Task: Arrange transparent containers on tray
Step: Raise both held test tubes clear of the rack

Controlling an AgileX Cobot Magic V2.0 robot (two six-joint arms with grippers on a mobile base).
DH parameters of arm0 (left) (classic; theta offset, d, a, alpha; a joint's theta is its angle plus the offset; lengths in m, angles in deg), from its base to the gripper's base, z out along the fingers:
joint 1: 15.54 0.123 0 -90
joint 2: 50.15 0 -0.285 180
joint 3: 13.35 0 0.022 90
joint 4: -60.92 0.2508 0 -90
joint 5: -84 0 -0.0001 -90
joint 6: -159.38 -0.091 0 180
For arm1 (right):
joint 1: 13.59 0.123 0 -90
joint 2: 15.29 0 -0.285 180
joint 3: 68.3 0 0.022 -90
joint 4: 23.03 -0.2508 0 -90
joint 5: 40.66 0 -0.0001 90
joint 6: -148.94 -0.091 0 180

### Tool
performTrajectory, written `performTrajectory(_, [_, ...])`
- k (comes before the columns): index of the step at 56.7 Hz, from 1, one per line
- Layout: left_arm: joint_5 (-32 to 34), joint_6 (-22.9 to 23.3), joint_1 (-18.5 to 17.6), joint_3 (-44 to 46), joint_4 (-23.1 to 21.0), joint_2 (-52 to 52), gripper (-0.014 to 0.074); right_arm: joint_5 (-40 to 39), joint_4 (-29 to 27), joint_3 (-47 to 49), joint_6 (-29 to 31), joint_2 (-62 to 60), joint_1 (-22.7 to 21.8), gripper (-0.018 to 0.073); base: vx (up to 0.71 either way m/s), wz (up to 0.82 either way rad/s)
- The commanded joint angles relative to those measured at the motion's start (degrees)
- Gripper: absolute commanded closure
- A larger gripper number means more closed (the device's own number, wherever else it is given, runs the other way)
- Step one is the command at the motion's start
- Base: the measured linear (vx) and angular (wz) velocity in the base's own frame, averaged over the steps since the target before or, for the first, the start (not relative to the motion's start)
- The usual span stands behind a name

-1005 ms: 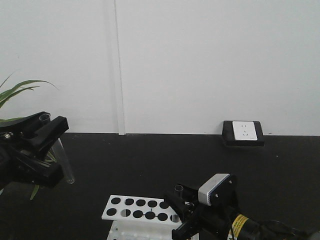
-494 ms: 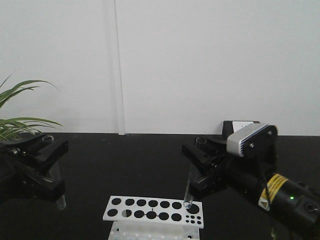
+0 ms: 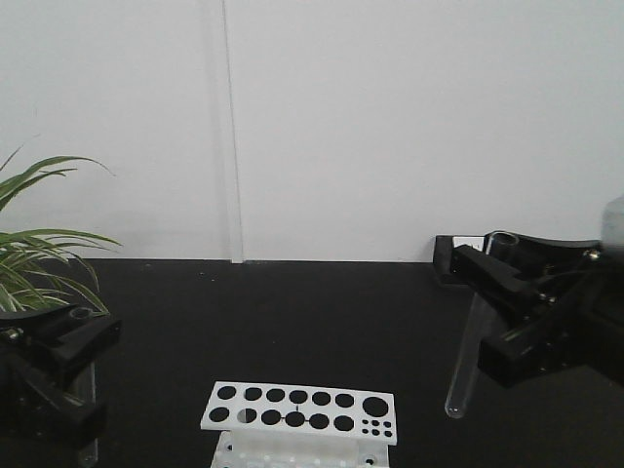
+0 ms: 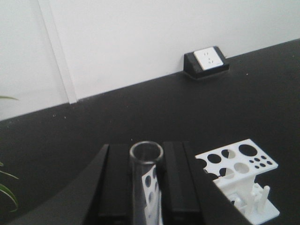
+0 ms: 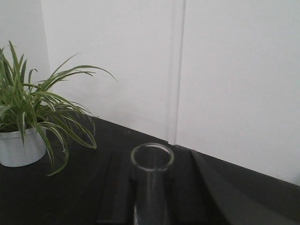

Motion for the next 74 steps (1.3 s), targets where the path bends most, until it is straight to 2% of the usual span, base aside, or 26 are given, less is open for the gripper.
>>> performTrajectory(1, [0.2, -0.3, -0.4, 1.7, -0.7, -4.2, 0.0597, -1.8, 10.3, 0.1, -11.4, -4.1, 0.1, 0.0572, 0.00, 0.00])
performTrajectory(8, [-5.8, -0.3, -0.4, 1.7, -0.7, -9.8, 0.0597, -2.0, 22.9, -4.7, -23.7, -9.8, 0.1, 0.0572, 0.00, 0.00])
performTrajectory(12, [-7.6, -0.3, -0.4, 1.4, -0.7, -12.7, 0.0597, -1.9, 28.4, -6.7, -28.5, -12.8, 0.1, 0.0572, 0.00, 0.00])
performTrajectory(27, [-6.5, 0.1, -0.4, -4.2, -0.7, -18.9, 0.0597, 0.9, 28.3, -8.3, -29.8, -18.0, 0.1, 0.0572, 0.00, 0.00])
performTrajectory(74, [-6.0, 0.1, -0.4, -4.3, -0.7, -18.7, 0.0597, 0.5, 28.3, -8.3, -29.8, -18.0, 0.1, 0.0572, 0.00, 0.00])
